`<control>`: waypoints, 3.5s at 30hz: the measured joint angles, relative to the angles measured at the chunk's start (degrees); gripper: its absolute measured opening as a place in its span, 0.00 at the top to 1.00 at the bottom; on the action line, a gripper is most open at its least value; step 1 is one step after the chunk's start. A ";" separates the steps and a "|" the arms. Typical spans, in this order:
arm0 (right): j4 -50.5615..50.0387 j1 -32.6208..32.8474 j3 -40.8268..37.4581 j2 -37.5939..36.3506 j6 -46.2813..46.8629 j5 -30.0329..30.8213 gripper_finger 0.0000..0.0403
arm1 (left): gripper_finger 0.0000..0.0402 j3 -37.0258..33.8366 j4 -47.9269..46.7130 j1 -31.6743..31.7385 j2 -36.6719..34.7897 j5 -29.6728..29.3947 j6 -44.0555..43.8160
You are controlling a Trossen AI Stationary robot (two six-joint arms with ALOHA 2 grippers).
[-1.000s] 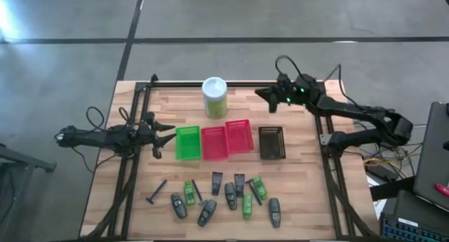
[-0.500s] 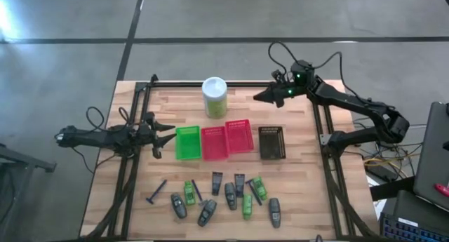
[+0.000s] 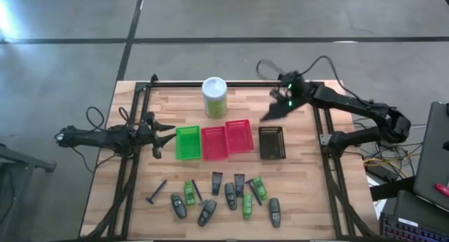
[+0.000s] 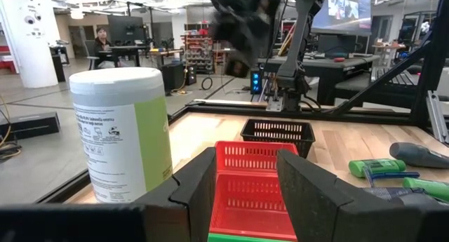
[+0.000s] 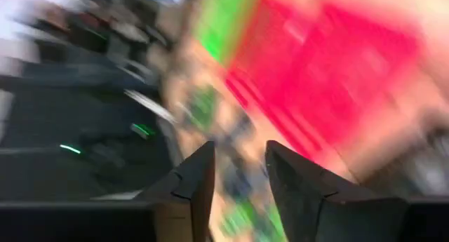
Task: Pick & Place Travel size toiletries
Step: Put the black deodorant into the black bin
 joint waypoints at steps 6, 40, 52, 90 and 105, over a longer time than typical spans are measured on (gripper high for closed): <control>-26.84 10.68 5.39 0.48 -6.34 19.56 0.54 | 0.61 0.02 0.00 0.01 0.02 0.00 0.00; -5.90 60.65 4.74 20.94 56.60 23.00 0.19 | 0.61 0.02 0.00 0.00 0.00 0.02 0.02; -5.70 64.36 12.95 34.79 63.66 25.58 0.12 | 0.61 0.00 0.35 0.00 0.02 0.00 0.02; -20.56 60.94 11.05 20.56 52.10 34.21 0.50 | 0.61 0.00 0.41 0.00 0.60 0.00 0.00; -24.00 26.16 8.73 11.95 25.80 35.80 0.49 | 0.61 0.00 0.42 0.02 0.71 0.00 0.00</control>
